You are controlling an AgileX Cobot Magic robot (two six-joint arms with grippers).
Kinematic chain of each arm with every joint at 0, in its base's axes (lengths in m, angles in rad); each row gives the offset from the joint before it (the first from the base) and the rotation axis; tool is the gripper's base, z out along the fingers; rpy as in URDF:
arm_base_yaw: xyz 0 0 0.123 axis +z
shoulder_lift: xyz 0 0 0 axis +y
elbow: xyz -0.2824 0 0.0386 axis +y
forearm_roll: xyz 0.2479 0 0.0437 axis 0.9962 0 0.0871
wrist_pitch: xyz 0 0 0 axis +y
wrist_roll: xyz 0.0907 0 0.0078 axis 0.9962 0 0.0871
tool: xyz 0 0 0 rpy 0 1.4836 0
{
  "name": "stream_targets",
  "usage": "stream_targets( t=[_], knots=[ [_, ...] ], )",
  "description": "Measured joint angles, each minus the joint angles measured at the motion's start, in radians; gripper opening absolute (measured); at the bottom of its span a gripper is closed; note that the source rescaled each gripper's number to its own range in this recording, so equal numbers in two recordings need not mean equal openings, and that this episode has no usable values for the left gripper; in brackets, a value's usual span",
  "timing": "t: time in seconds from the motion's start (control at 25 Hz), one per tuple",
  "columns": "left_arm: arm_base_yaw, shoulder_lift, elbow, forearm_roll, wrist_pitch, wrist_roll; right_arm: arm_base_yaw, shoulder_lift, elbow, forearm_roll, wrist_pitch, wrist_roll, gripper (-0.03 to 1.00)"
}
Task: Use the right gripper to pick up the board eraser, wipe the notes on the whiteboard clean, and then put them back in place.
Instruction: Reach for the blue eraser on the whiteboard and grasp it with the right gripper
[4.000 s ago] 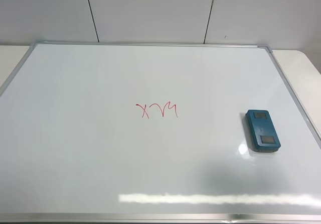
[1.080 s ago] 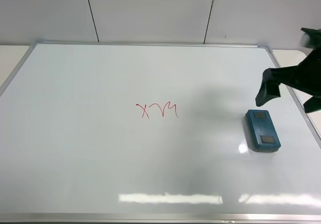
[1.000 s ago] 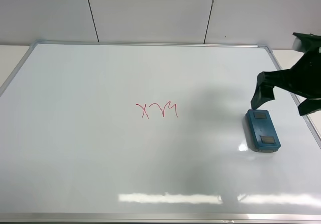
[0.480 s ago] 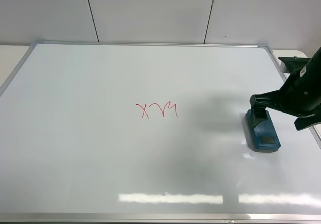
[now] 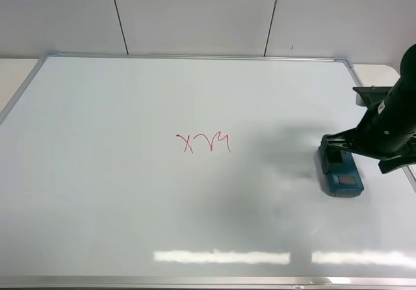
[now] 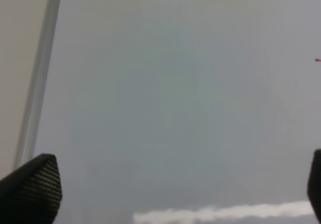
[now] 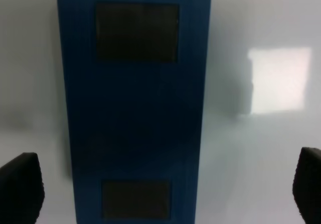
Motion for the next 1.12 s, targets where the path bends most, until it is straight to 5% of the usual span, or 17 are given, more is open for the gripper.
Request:
stream_targets(
  t=[0.72,0.8,0.84,0.88,1.12],
  knots=[
    [0.000,0.000,0.000,0.000,0.000,0.000,0.000,0.083,0.000,-0.014,-0.063,0.010,1.00],
    [0.000,0.000,0.000,0.000,0.000,0.000,0.000,0.083,0.000,-0.015,-0.062,0.017,0.76],
    [0.000,0.000,0.000,0.000,0.000,0.000,0.000,0.083,0.000,-0.015,-0.060,0.028,0.45],
    [0.000,0.000,0.000,0.000,0.000,0.000,0.000,0.083,0.000,-0.015,-0.058,0.045,0.03],
    [0.000,0.000,0.000,0.000,0.000,0.000,0.000,0.083,0.000,-0.032,-0.053,0.090,0.01]
  ],
)
